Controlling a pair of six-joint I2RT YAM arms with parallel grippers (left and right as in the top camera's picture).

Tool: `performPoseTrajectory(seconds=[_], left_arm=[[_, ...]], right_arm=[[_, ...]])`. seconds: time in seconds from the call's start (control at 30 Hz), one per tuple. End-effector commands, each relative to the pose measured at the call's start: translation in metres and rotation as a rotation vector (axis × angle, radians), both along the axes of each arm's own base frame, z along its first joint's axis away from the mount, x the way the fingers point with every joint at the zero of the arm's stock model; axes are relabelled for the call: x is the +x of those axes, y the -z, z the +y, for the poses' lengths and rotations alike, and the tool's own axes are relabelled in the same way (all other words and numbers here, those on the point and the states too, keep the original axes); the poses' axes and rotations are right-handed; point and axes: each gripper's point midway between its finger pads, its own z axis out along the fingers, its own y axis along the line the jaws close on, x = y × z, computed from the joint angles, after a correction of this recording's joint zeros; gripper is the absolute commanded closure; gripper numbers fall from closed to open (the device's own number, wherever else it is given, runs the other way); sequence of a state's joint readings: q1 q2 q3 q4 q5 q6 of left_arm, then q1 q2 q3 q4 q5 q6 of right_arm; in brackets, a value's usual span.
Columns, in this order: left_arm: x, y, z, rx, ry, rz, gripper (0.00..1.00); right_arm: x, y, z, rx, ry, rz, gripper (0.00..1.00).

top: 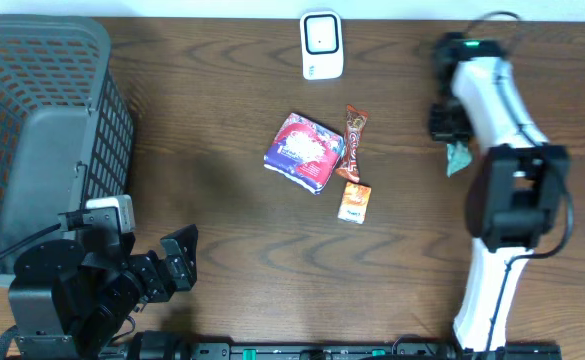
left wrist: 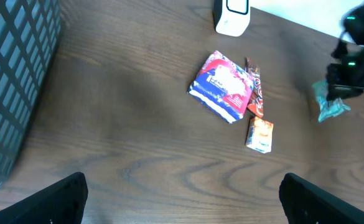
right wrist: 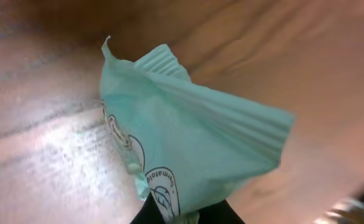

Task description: Scan the item barcode

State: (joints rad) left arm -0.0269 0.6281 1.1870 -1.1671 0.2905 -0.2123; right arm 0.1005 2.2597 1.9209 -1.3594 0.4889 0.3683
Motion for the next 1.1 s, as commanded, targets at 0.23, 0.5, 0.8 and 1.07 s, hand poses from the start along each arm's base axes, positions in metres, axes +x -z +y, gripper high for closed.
performPoseTrajectory(seconds=[0.23,0.5,0.8,1.07], left_arm=[[-0.001,-0.006,-0.002,-0.009,0.008,-0.014,0.02],[-0.001,-0.006,-0.002,-0.009,0.008,-0.014,0.02],[-0.001,-0.006,-0.002,-0.009,0.008,-0.014,0.02],[-0.001,-0.006,-0.002,-0.009,0.008,-0.014,0.02]], right_arm=[[-0.016,0.034,0.046,-0.345,-0.103,-0.065,0.99],[-0.015,0.046,0.120,-0.121,-0.162,-0.082,0.62],[0.006,-0.004,0.146,0.038,-0.213,-0.080,0.29],[0.005,-0.036,0.160,0.507,-0.308,0.049,0.23]])
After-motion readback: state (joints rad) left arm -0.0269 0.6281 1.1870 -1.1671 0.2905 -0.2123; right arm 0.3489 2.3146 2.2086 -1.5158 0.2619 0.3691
